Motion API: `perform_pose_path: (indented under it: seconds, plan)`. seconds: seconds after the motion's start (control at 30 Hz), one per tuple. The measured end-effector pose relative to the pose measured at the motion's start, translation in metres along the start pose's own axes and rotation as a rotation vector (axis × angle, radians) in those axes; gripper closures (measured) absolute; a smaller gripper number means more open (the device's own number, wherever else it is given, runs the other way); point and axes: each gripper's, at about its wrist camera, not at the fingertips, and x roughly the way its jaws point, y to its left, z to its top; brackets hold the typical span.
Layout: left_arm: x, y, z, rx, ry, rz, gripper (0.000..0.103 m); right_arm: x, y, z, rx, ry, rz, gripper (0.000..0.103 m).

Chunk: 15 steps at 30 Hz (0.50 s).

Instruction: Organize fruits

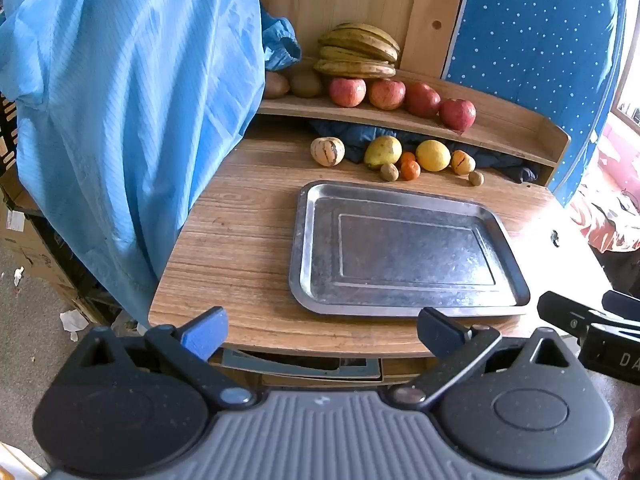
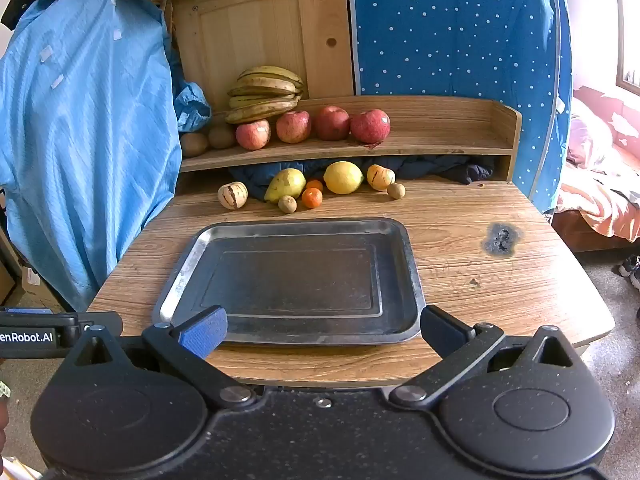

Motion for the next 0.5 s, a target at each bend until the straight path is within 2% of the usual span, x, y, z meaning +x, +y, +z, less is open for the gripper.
perform_pose_path:
  seconds: [0.5]
  plan:
    - [0.0000, 0.0000, 0.0000, 0.000, 0.000, -0.002, 0.001, -0.0010, 0.0004, -0.0011, 0.000, -0.001, -0.002, 0.001]
